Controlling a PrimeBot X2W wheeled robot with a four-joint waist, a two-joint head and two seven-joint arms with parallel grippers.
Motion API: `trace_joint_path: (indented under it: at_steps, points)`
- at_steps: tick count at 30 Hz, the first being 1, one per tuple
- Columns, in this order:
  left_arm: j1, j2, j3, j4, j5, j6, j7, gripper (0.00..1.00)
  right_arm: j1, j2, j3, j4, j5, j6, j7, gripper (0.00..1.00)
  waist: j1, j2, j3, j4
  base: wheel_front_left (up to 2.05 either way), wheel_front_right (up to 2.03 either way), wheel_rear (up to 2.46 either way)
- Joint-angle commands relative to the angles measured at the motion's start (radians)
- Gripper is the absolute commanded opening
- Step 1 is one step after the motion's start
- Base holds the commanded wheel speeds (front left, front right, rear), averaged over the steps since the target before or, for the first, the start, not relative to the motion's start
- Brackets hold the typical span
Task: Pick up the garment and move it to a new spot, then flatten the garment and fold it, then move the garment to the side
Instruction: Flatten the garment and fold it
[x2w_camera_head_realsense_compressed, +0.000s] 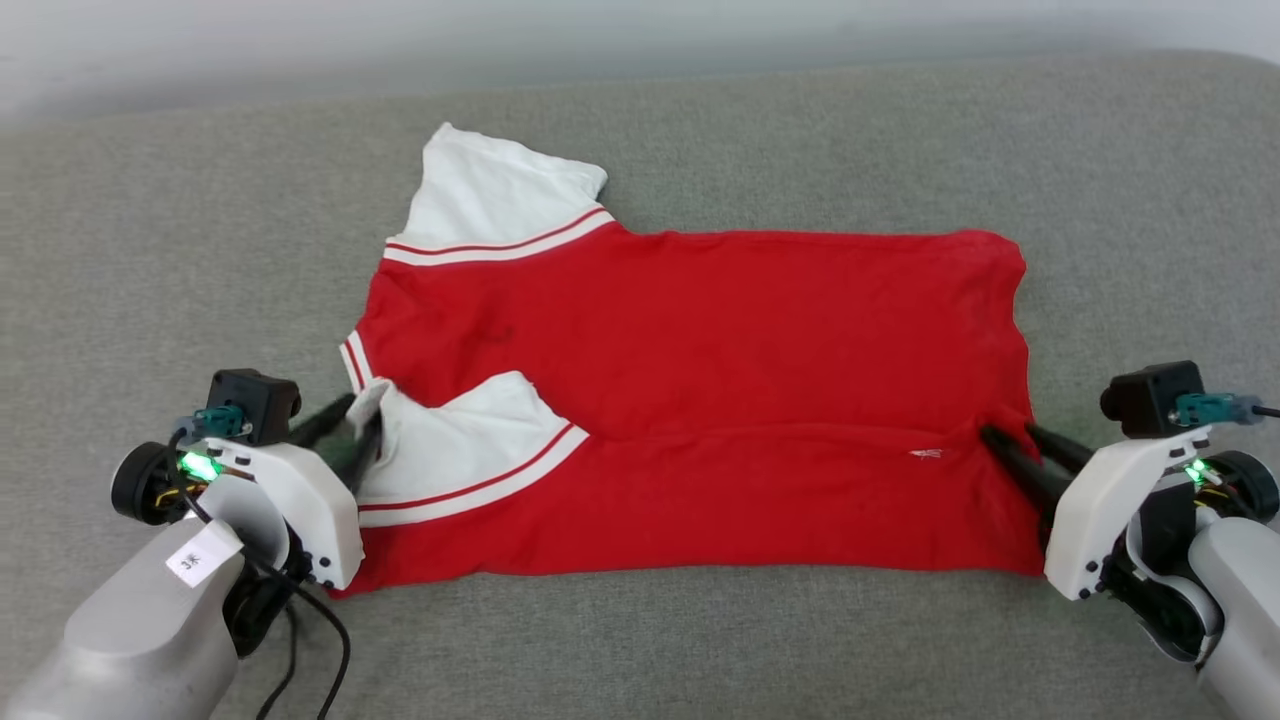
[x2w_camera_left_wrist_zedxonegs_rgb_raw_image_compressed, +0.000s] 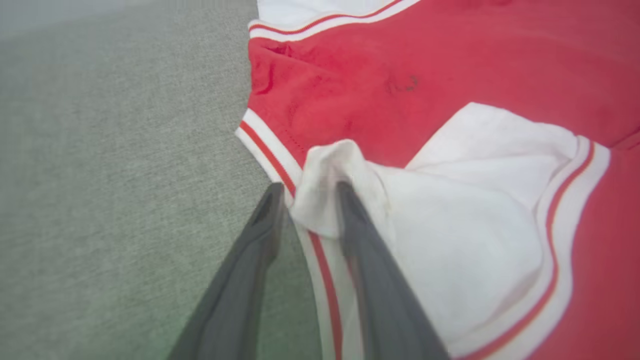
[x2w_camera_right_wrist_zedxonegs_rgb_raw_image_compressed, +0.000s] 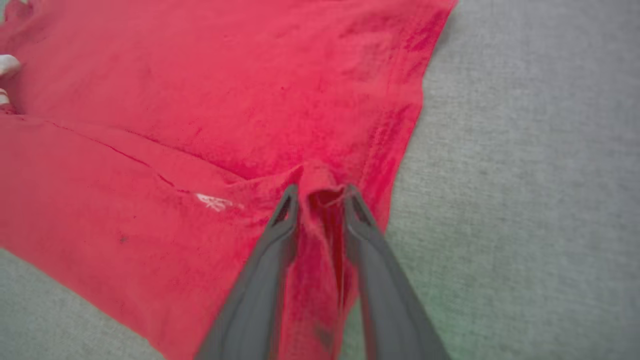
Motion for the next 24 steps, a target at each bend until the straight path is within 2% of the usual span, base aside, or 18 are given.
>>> trace_joint_path:
  at_steps: [1,6,11,14,15,20,24]
  points:
    - [-0.016,0.002,-0.011,0.005,0.003,-0.001,-0.009,1.00,0.017,-0.007,-0.001,-0.010,0.003,-0.001,-0.016,1.00,-0.0001,0.0000,-0.024,0.014,0.00,0.00,0.00]
    - [-0.053,0.034,-0.058,-0.020,0.026,-0.001,-0.022,1.00,0.068,-0.044,-0.018,-0.070,0.012,-0.001,-0.059,1.00,-0.0001,0.0000,-0.074,0.034,0.00,0.00,0.00]
    - [-0.093,0.080,-0.104,-0.090,-0.001,-0.001,0.076,1.00,0.119,-0.071,-0.054,-0.131,0.004,-0.001,-0.060,1.00,-0.0001,0.0000,-0.111,0.050,0.00,0.00,0.00]
    - [-0.109,0.109,-0.137,-0.155,-0.058,-0.001,0.190,1.00,0.141,-0.079,-0.075,-0.165,-0.009,-0.001,-0.044,1.00,-0.0001,0.0000,-0.123,0.056,0.00,0.00,0.00]
    - [-0.109,0.109,-0.137,-0.155,-0.058,-0.001,0.190,1.00,0.141,-0.079,-0.075,-0.165,-0.009,-0.001,-0.044,1.00,-0.0001,0.0000,-0.123,0.056,0.00,0.00,0.00]
    - [-0.147,0.161,-0.184,-0.265,-0.174,-0.001,0.398,1.00,0.172,-0.075,-0.116,-0.210,-0.032,-0.001,-0.012,1.00,-0.0001,0.0000,-0.131,0.064,0.00,0.00,0.00]
    - [-0.167,0.178,-0.205,-0.289,-0.274,-0.001,0.581,1.00,0.191,-0.068,-0.145,-0.236,-0.046,-0.001,0.017,1.00,-0.0001,0.0000,-0.134,0.068,0.00,0.00,0.00]
